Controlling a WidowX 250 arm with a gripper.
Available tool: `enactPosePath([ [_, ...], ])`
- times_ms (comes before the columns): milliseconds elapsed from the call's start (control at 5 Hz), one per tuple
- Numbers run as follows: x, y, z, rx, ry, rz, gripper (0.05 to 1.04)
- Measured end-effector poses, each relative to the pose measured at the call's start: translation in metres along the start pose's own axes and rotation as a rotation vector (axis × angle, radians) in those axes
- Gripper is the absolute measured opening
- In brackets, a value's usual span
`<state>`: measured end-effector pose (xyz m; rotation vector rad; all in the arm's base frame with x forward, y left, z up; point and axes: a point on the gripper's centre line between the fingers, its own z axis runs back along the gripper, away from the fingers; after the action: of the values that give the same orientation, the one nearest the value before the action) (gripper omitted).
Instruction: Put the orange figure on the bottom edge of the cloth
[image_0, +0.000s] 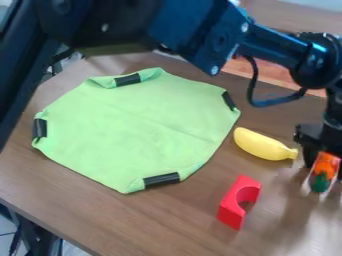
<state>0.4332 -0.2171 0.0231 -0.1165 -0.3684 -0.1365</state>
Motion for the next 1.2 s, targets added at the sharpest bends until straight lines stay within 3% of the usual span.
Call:
enactPosePath([
  [200,0.000,0.000,-0.003,-0.007,-0.029,0.009,0.543],
  [400,-0.005,-0.001,0.000,-0.033,-0.030,-0.009,0.543],
  [600,0.004,0.003,0.036,-0.142,-0.080,0.053,0.543],
  [800,0.013,0.033,0.082,-0.239,-0.149,0.184,0.543],
  [1000,-0.001,0.073,0.109,-0.216,-0.167,0.285,0.543],
  [1200,-0.027,0.118,0.124,-0.129,-0.162,0.410,0.543],
])
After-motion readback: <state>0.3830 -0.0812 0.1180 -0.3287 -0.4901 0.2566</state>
